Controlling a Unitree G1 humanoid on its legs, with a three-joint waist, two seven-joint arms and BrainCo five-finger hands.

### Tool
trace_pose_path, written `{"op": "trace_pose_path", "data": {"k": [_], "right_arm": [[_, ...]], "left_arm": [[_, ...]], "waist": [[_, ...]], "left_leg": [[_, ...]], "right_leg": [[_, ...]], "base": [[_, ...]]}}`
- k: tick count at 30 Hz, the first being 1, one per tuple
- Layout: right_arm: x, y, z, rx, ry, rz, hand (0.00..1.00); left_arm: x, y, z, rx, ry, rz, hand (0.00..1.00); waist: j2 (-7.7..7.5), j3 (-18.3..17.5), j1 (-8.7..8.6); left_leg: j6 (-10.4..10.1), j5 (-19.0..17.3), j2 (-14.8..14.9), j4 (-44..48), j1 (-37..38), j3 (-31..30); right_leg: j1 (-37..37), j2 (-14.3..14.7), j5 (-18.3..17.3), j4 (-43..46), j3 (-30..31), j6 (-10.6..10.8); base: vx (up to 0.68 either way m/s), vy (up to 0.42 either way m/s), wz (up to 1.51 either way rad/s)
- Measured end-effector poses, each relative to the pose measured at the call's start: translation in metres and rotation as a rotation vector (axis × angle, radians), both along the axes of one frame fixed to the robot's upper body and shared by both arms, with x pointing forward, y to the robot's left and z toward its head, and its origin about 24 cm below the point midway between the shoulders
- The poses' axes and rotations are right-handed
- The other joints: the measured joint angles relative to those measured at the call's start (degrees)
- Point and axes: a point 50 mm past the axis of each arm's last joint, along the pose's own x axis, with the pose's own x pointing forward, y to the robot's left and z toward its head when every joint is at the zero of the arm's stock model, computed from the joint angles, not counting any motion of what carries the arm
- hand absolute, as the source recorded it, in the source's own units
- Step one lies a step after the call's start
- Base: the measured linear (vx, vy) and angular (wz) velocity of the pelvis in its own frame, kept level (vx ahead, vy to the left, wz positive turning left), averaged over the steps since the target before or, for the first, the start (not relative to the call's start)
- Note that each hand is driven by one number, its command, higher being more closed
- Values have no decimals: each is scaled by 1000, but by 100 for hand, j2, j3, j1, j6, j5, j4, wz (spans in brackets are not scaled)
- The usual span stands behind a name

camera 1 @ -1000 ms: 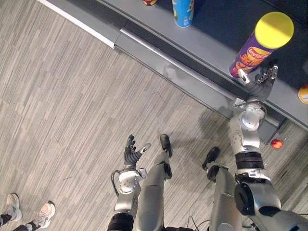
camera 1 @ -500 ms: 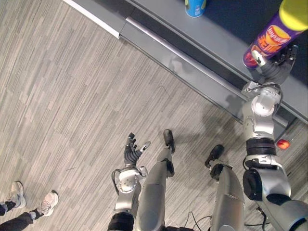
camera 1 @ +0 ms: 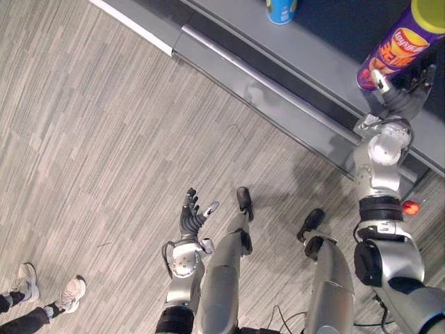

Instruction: Put the gum and the chips on the shelf.

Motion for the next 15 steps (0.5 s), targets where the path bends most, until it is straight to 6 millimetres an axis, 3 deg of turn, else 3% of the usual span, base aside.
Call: {"op": "trace_pose_path", "data": {"k": [8,15], "right_arm": [[-16,14,-56,38,108,34,0],[-35,31,-117,54,280,106,0]], "left_arm": [[-1,0,-3,2,14,1,0],[-11,1,-28,6,137,1,0]], "waist": [[-3,-1,-25],[-44,-16,-196]], "left_leg": [[-26,-224,141,307,233,62],[-85,-360,178,287,832,88]], "right_leg": [[344,101,0,-64,54,0],[998,171,-10,-281,39,18]], "base": [[29,-54,-8],[54,-47,-4]]}}
